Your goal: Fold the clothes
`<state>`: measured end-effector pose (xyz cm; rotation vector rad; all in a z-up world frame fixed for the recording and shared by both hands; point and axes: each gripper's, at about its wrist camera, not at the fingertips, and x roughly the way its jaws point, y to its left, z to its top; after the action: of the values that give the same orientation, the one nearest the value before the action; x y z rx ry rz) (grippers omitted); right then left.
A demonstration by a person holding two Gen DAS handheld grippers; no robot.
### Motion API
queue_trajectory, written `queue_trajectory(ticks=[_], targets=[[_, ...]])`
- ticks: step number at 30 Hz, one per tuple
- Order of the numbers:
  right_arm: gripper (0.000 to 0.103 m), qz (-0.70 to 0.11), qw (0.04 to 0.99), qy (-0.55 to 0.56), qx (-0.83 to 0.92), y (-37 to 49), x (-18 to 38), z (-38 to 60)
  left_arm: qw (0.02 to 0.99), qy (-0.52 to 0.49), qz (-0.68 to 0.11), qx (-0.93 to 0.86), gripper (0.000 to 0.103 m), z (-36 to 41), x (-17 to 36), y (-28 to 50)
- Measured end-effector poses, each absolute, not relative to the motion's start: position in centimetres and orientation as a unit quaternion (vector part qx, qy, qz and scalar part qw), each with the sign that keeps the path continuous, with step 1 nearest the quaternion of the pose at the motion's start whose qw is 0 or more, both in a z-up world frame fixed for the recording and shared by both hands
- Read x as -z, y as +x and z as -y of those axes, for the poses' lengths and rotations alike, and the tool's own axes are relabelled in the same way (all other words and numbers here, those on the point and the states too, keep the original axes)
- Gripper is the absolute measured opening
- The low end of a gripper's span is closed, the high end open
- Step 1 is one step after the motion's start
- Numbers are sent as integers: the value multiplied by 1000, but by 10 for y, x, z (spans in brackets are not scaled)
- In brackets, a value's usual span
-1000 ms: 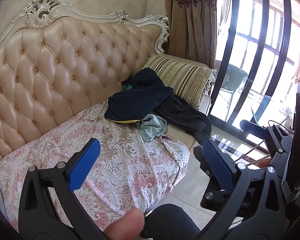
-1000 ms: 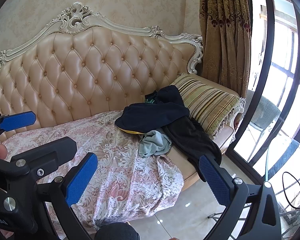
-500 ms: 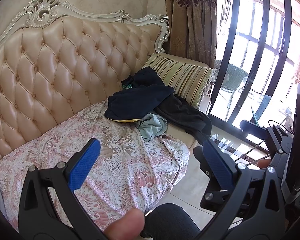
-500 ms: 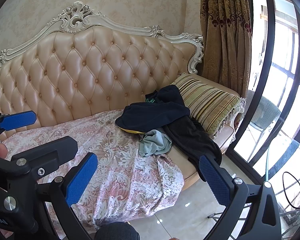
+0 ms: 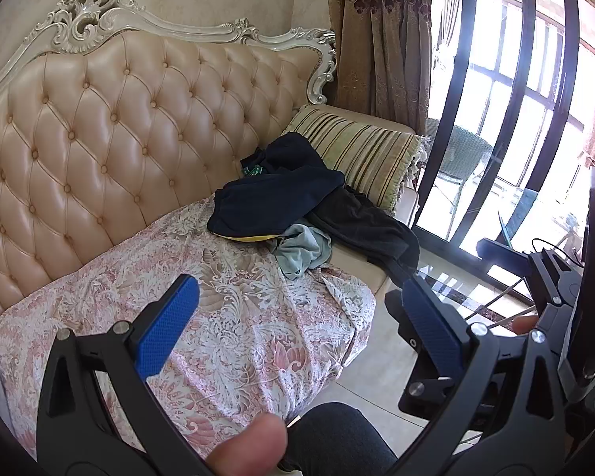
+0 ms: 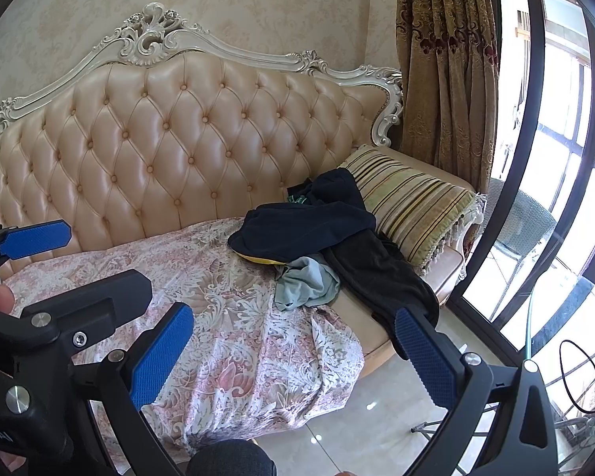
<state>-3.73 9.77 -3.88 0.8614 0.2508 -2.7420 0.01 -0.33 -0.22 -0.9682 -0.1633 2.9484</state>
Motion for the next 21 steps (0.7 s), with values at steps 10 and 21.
queue_trajectory(ticks=[10, 21], targets=[[103, -80, 129, 303, 941, -40, 44, -102, 39, -333, 82, -939, 103, 15, 14, -7], [103, 62, 118, 423, 896, -110, 160, -167, 121, -413, 343, -835, 103, 127, 141, -113]])
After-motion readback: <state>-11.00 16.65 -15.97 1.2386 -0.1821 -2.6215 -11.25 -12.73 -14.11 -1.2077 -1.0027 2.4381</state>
